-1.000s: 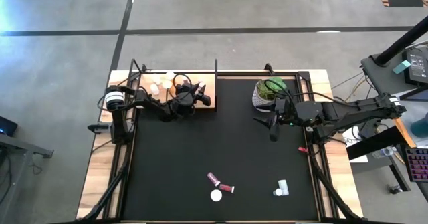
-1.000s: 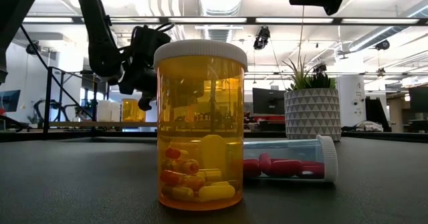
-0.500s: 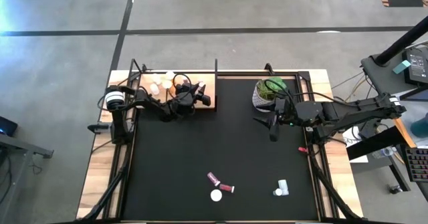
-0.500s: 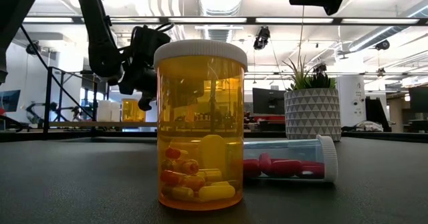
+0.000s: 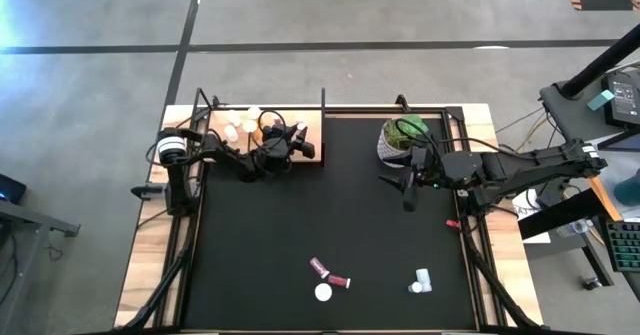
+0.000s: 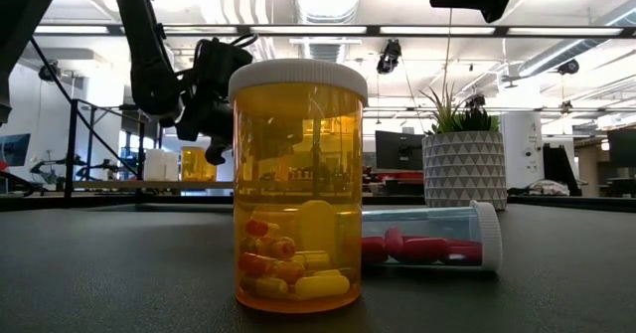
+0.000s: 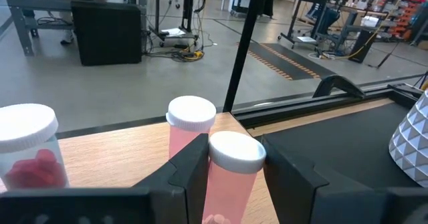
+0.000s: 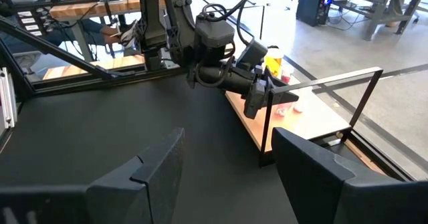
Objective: Pick and place medicine bottles onto shelf by color
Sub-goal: Put the top pink pill bottle on the shelf aligned with the other pink pill bottle, then put the right blue pill bottle on the shelf aligned with the other blue pill bottle
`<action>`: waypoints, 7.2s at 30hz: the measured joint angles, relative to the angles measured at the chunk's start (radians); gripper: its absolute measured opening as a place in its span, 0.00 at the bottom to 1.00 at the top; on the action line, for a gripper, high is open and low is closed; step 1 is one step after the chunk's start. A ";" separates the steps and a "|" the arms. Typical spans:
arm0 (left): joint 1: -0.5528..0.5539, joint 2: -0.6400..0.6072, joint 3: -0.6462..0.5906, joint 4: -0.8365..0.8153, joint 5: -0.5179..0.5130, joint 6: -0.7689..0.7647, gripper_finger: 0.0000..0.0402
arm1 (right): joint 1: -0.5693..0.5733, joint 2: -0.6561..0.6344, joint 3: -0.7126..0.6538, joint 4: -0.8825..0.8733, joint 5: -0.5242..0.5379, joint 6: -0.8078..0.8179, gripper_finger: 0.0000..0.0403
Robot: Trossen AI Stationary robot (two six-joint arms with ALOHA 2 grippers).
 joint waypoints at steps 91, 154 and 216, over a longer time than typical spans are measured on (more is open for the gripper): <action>-0.043 -0.047 -0.013 -0.089 -0.063 0.033 0.40 | 0.000 0.000 0.000 0.000 0.000 0.000 0.54; -0.560 -0.493 0.340 -0.125 0.221 0.214 0.51 | 0.000 0.107 0.000 0.106 -0.047 0.264 0.54; -0.574 -0.674 0.309 -0.336 0.493 0.130 0.51 | 0.552 0.781 0.521 -0.867 -0.613 1.208 0.54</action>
